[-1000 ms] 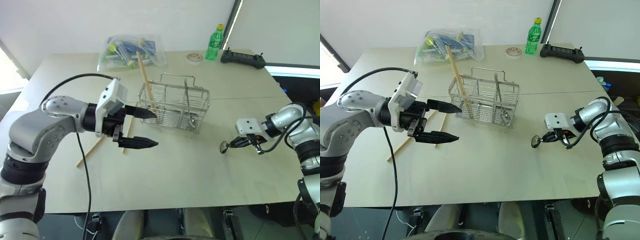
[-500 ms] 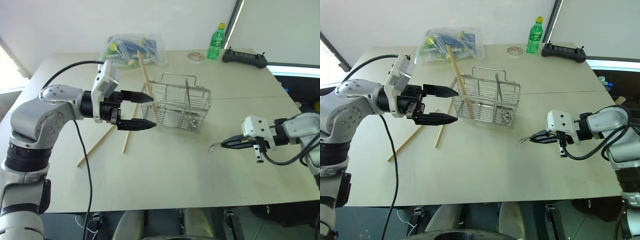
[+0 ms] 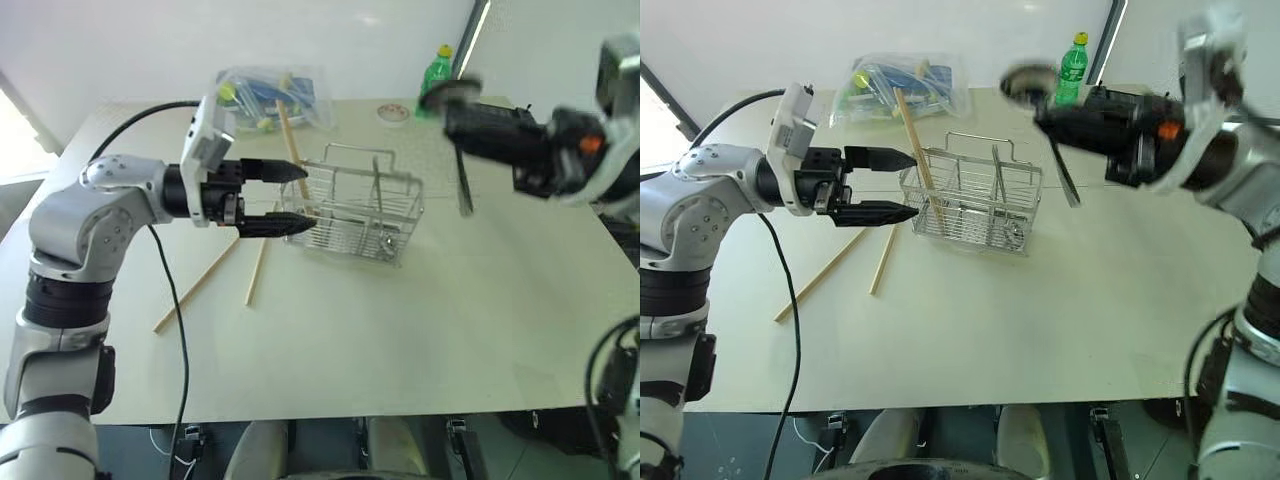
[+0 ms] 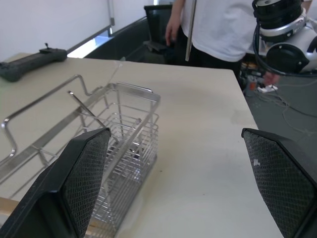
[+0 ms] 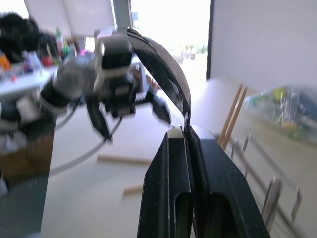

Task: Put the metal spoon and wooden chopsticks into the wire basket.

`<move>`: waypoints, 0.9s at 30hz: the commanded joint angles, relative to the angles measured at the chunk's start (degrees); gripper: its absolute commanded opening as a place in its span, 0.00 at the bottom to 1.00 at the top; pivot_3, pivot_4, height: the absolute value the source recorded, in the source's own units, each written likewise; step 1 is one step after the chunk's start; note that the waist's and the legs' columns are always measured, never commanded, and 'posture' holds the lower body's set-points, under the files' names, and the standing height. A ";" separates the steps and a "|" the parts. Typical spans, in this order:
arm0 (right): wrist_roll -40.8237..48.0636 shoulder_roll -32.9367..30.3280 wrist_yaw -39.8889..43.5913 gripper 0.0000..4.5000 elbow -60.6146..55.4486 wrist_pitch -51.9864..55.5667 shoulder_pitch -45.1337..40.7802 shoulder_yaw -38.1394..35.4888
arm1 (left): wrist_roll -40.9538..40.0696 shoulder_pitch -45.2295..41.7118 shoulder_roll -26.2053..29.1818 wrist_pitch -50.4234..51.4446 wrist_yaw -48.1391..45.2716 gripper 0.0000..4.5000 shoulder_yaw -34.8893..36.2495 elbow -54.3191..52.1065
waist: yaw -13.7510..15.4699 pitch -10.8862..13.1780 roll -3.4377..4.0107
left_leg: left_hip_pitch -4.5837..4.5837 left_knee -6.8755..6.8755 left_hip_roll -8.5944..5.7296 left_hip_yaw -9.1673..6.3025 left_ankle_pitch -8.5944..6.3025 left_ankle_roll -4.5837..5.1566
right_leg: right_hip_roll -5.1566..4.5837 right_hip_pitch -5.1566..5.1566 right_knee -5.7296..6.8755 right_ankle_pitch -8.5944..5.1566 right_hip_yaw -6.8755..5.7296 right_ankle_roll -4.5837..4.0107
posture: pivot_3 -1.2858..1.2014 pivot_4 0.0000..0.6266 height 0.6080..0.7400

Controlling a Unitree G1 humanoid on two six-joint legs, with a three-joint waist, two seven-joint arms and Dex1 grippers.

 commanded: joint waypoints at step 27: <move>-16.72 19.20 -19.52 0.99 2.60 -15.55 7.36 8.21 | 1.27 -3.70 -0.49 -1.69 0.99 1.00 1.86 0.98 | -0.38 -0.01 0.01 | -0.04 -0.03 -0.11 0.09 0.01 0.02 | 0.10 -0.21 0.22 0.13 0.02 0.18 | 0.52 0.24 0.62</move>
